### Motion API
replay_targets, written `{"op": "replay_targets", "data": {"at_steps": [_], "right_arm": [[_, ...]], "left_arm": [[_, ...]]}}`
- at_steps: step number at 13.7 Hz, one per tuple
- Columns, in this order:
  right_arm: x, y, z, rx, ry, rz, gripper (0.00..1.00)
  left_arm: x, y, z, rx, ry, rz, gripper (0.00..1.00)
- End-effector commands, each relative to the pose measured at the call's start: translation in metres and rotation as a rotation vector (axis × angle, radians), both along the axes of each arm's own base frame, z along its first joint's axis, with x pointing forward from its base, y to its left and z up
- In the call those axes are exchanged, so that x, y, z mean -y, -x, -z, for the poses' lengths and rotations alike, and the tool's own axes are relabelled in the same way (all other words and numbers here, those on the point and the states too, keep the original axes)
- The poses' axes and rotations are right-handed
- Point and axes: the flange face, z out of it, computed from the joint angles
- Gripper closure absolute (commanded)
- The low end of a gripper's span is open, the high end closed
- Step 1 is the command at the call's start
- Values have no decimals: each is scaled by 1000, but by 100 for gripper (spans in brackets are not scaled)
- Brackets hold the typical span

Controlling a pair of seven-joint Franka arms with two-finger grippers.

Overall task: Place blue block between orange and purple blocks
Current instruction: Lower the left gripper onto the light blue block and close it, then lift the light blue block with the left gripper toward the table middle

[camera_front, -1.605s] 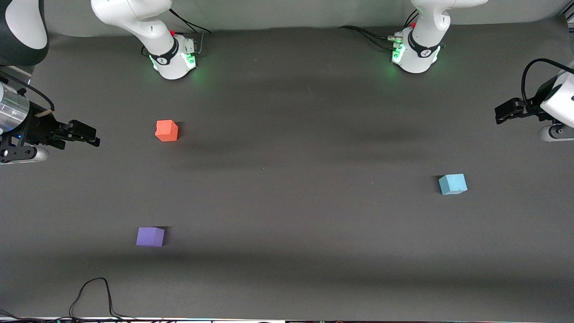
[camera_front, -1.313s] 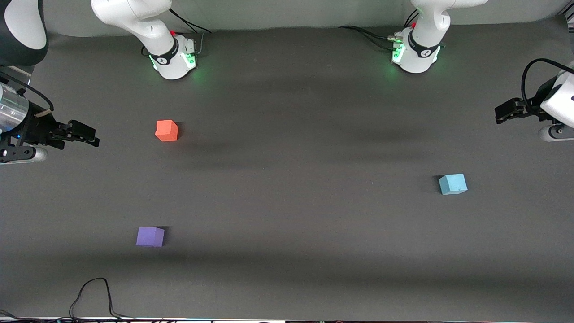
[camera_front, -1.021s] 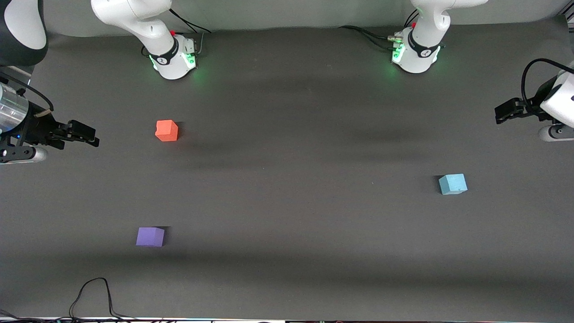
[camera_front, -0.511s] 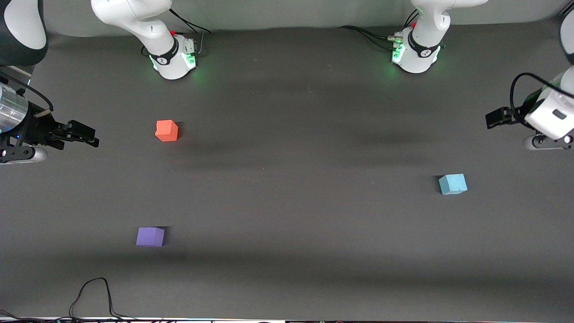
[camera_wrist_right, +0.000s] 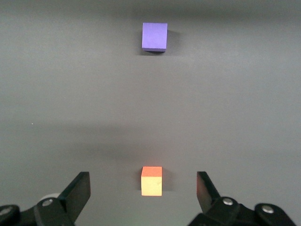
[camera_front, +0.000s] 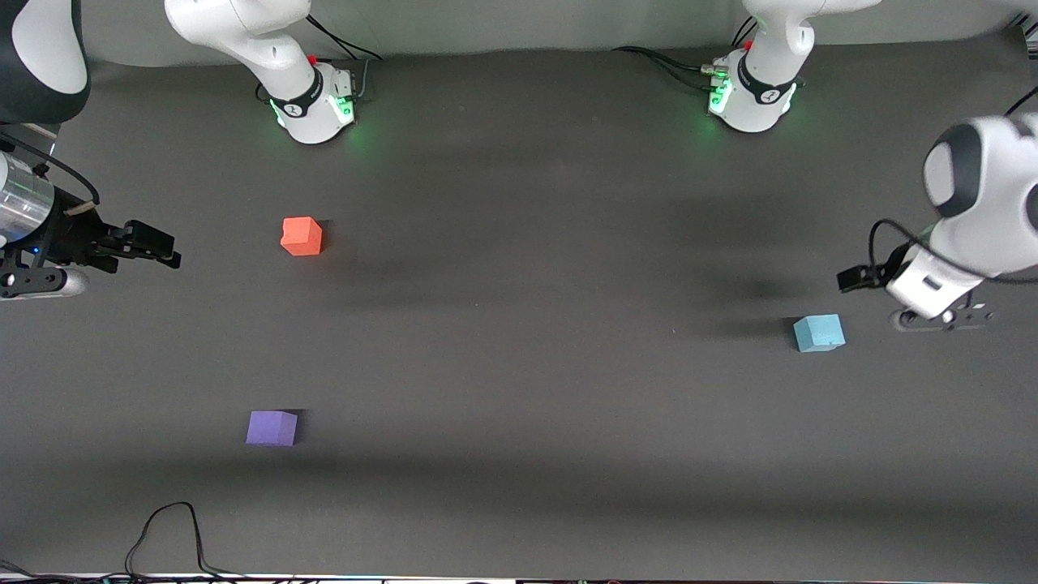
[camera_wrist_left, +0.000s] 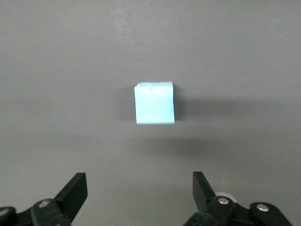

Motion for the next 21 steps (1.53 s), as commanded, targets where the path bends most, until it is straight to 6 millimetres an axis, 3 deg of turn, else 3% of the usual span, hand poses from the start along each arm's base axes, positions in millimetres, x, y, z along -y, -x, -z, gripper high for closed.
{"op": "replay_targets", "data": {"at_steps": [1, 5, 8, 16, 17, 18, 19, 20, 21], "right_arm": [[0, -4, 4, 11, 25, -10, 0], [1, -6, 6, 18, 33, -11, 0], [1, -6, 5, 23, 34, -11, 0], [-1, -7, 6, 23, 34, -9, 0], [-1, -9, 9, 23, 36, -8, 0], [0, -10, 9, 26, 38, -6, 0], [0, -10, 10, 26, 38, -6, 0], [0, -10, 10, 26, 38, -6, 0], [0, -11, 12, 22, 40, -7, 0]], "left_arm": [[-6, -15, 45, 12, 14, -5, 0], [-5, -27, 106, 51, 21, -6, 0], [-12, -29, 128, 74, 23, -13, 0], [-12, -28, 144, 76, 28, -22, 0], [-12, -28, 144, 76, 28, -23, 3], [-11, -28, 144, 75, 28, -22, 22], [-10, -28, 144, 73, 28, -20, 52], [-11, -27, 144, 70, 29, -23, 69], [-10, -28, 143, 69, 30, -22, 77]]}}
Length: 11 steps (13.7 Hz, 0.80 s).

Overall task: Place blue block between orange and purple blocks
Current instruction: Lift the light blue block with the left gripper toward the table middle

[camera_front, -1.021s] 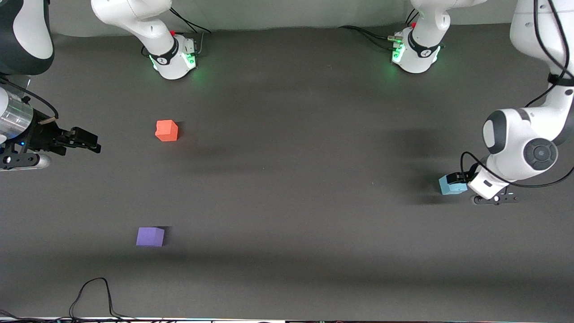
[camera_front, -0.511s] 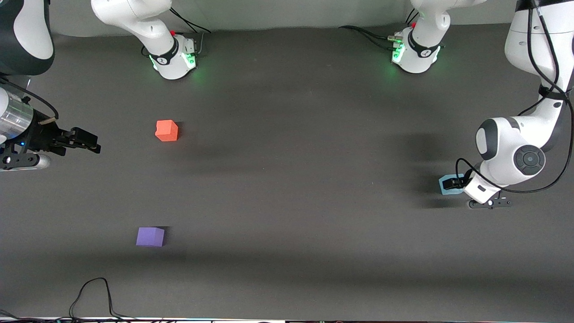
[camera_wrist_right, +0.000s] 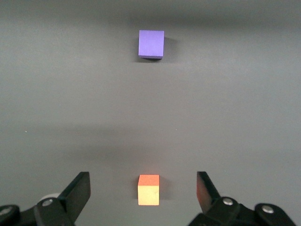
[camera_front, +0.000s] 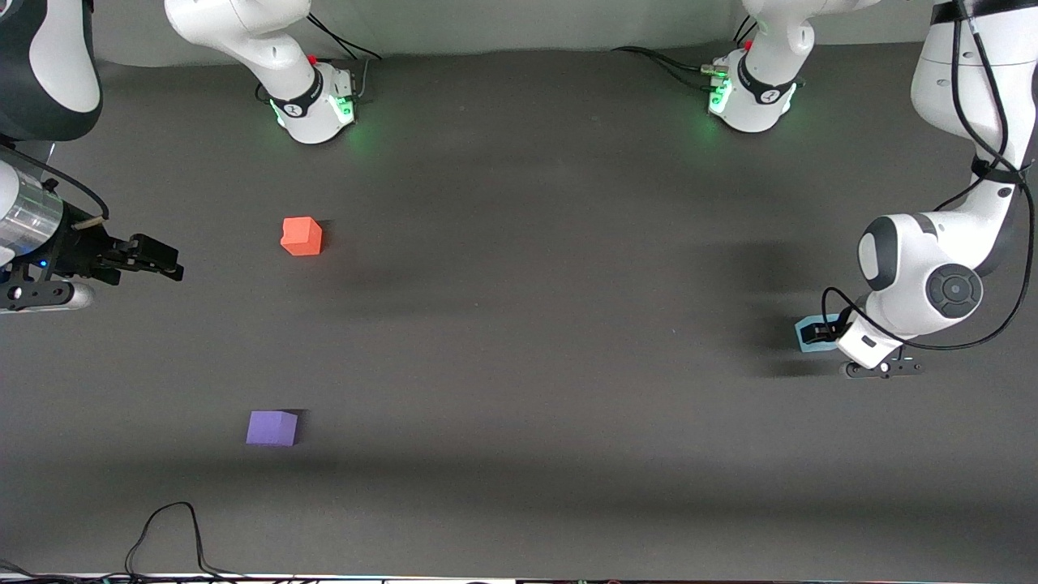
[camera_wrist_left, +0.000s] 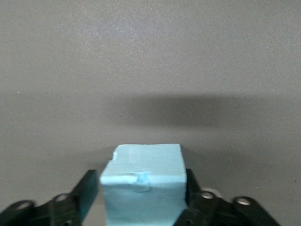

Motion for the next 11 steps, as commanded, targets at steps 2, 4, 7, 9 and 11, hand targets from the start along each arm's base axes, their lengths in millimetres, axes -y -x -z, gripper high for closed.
{"op": "replay_targets", "data": {"at_steps": [2, 4, 7, 9, 11], "right_arm": [[-2, -2, 4, 3, 24, -9, 0], [-1, -1, 4, 0, 24, -9, 0], [-4, -1, 5, -2, 24, -14, 0], [-4, -1, 4, 0, 24, -14, 0], [-5, -1, 5, -3, 24, -16, 0]], "left_arm": [[0, -3, -10, 9, 10, -11, 76], [-6, 1, -50, -26, 6, -18, 76], [1, 19, -154, -64, -3, -15, 76], [4, 39, -217, -79, -9, -16, 75], [4, 61, -280, -117, -2, -24, 74]]}}
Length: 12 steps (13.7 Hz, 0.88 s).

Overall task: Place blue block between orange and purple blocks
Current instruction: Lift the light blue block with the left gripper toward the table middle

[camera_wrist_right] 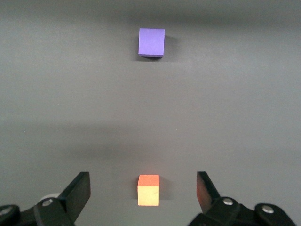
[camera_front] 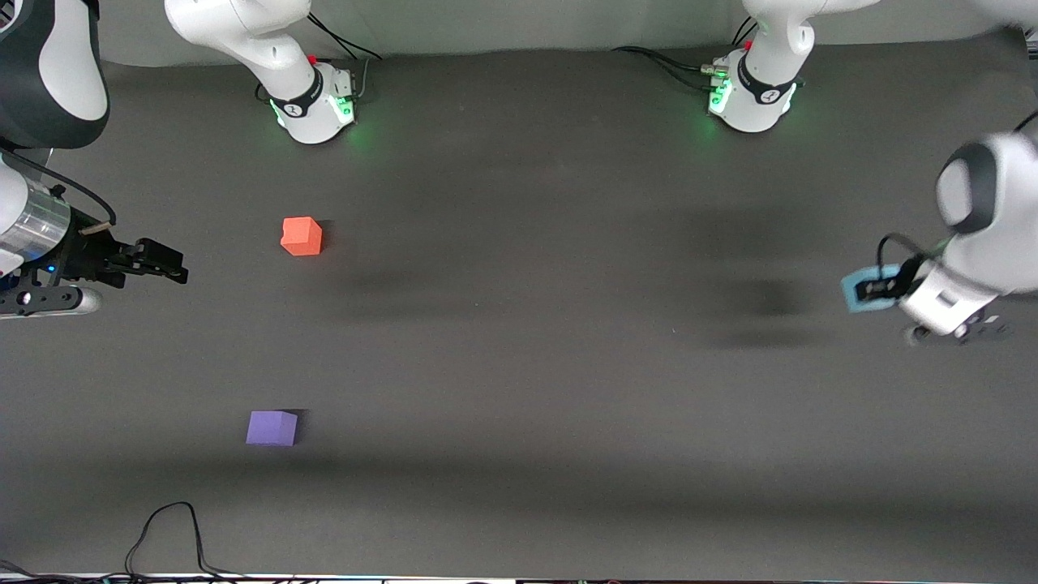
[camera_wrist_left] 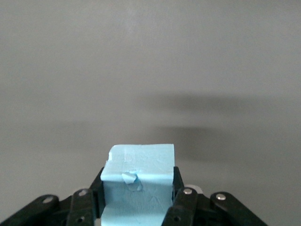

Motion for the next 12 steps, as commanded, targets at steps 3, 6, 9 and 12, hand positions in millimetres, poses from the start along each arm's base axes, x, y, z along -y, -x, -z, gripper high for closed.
{"op": "replay_targets", "data": {"at_steps": [3, 6, 9, 12], "right_arm": [[-3, 1, 1, 5, 21, -12, 0], [-3, 0, 2, 5, 21, -12, 0], [-3, 0, 3, 2, 21, -12, 0], [-2, 0, 3, 5, 21, -10, 0]], "left_arm": [[4, 44, -115, -34, 24, 2, 74], [39, 41, -131, -21, 65, 24, 75], [125, 33, -141, 0, 56, -3, 75], [251, 22, -137, 16, 34, -114, 75]]}}
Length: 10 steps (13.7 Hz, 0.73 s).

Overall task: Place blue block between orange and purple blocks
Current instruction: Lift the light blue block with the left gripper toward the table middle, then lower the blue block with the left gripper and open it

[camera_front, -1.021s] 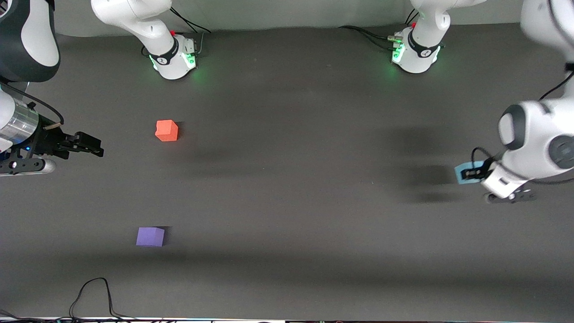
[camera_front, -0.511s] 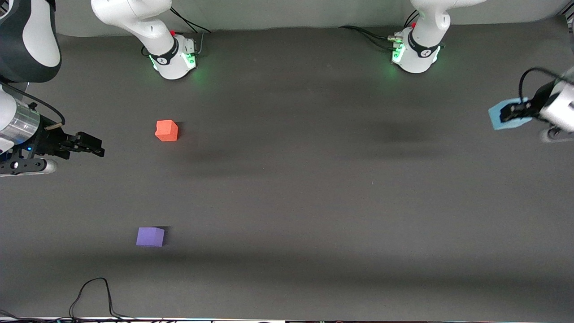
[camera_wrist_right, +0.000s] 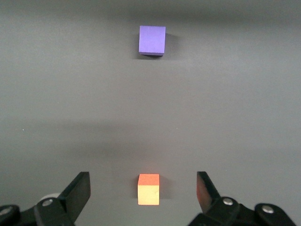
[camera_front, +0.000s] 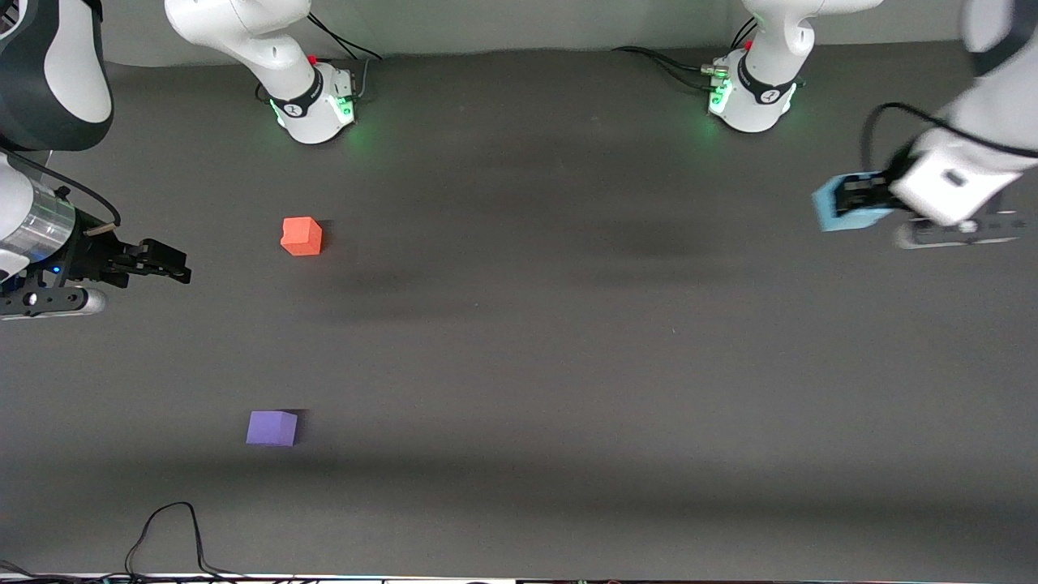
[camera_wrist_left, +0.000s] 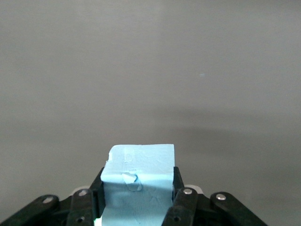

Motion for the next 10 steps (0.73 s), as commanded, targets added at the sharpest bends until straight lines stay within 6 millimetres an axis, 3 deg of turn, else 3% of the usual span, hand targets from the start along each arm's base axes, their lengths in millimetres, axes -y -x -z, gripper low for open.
{"op": "replay_targets", "data": {"at_steps": [1, 4, 5, 7, 10], "right_arm": [[-1, -1, -2, 14, 20, -8, 0], [0, -1, -1, 14, 20, -7, 0], [0, -1, -1, 15, 20, -7, 0], [0, -2, 1, 17, 21, -7, 0], [-1, -5, 6, 14, 24, -7, 0]], "left_arm": [[115, -16, 6, -8, -9, -121, 75], [229, -23, 29, -23, 18, -193, 75], [257, -23, 39, -19, 22, -201, 75], [300, -16, 68, 31, -5, -194, 75], [343, -10, 133, 12, -12, -144, 75]]}}
